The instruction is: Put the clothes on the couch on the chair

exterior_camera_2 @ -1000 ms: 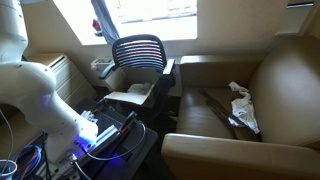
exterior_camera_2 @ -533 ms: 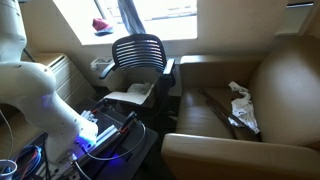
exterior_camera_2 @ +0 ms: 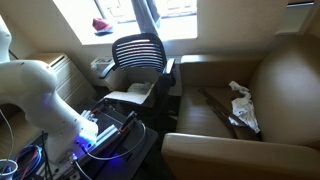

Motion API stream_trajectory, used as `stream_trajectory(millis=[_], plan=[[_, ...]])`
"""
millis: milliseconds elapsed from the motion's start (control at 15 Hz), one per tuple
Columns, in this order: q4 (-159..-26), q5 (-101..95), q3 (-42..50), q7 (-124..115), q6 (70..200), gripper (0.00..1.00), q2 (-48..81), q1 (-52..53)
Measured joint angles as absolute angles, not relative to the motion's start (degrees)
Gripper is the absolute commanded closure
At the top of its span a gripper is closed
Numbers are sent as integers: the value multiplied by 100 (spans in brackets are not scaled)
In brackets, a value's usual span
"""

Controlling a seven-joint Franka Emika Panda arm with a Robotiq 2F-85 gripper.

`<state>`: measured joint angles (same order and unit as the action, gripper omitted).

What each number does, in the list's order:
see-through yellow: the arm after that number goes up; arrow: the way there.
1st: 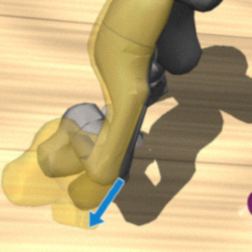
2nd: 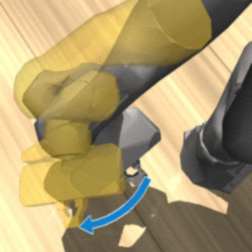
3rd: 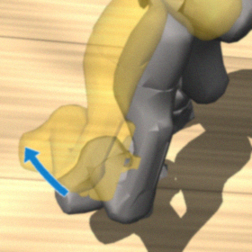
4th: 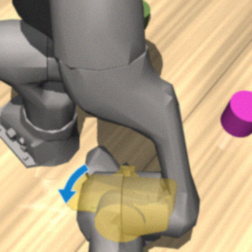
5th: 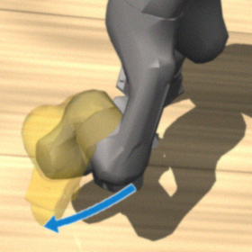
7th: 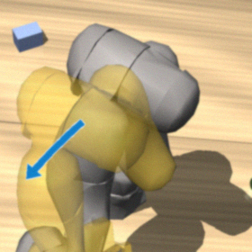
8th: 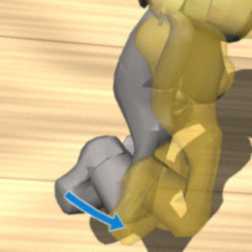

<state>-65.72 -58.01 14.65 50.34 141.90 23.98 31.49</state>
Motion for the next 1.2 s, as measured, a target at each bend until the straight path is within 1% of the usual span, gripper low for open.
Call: stream_trajectory(millis=[133,400,533,933,1133,1200], plan=[[-6846,-5929,1492,5035,13734,98,2064,3366],[-7037,-5945,1538,5035,13676,100,1954,3422],[-7010,-5938,1536,4512,13791,100,2006,3432],[-7508,-6508,1538,2618,15126,100,2571,3483],[-8000,-6538,1558,2943,14947,100,2569,3465],[-8106,-6607,1418,3185,14707,100,2469,3344]])
